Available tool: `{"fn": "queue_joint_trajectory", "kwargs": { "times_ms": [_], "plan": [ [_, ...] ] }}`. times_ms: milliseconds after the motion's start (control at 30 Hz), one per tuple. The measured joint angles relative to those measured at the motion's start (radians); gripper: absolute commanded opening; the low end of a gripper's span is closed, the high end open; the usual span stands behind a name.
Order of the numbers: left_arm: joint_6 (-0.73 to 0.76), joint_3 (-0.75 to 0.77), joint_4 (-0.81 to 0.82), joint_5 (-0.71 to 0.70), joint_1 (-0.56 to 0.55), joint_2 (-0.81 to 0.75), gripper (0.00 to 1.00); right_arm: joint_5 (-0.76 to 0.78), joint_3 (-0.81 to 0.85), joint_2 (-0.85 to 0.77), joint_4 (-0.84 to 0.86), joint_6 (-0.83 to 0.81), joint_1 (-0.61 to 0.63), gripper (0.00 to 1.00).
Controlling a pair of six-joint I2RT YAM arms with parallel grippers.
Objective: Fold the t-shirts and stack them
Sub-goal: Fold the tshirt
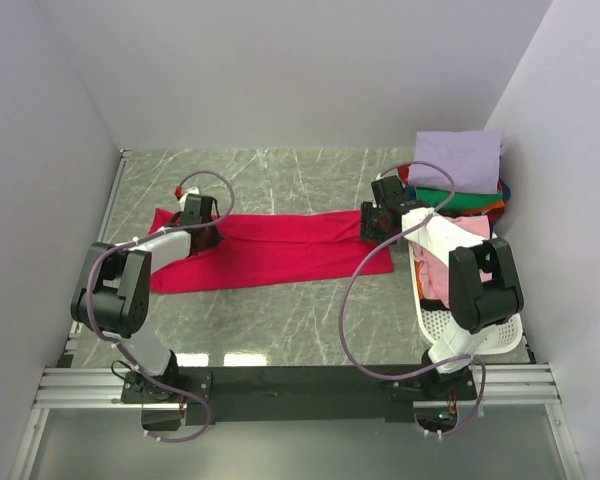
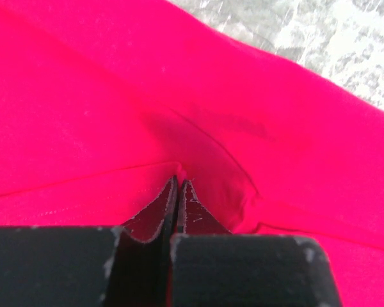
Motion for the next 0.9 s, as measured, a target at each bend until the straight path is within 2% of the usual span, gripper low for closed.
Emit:
{"fn": "queue_joint_trajectory", "kwargs": {
  "times_ms": [167, 467, 667, 900],
  "plan": [
    [-0.03, 0.0, -0.041, -0.065, -0.044, -0.03, 0.01, 0.0, 0.0, 0.002, 0.001, 0.0, 0.0, 0.58],
    [-0.167, -0.045, -0.108, -0.26, -0.193, -0.131, 0.02, -0.013, 0.0, 0.022, 0.001, -0.001, 0.0, 0.58],
    [-0.255, -0.103, -0.148, -0.334, -0.245, -0.17, 0.25, -0.019, 0.0, 0.026, 0.004, -0.008, 0.0, 0.58],
    [-0.316, -0.146, -0.189, -0.345, -0.317, -0.264, 0.62, -0.02, 0.003, 0.056, 0.008, -0.011, 0.0, 0.58]
  ]
}}
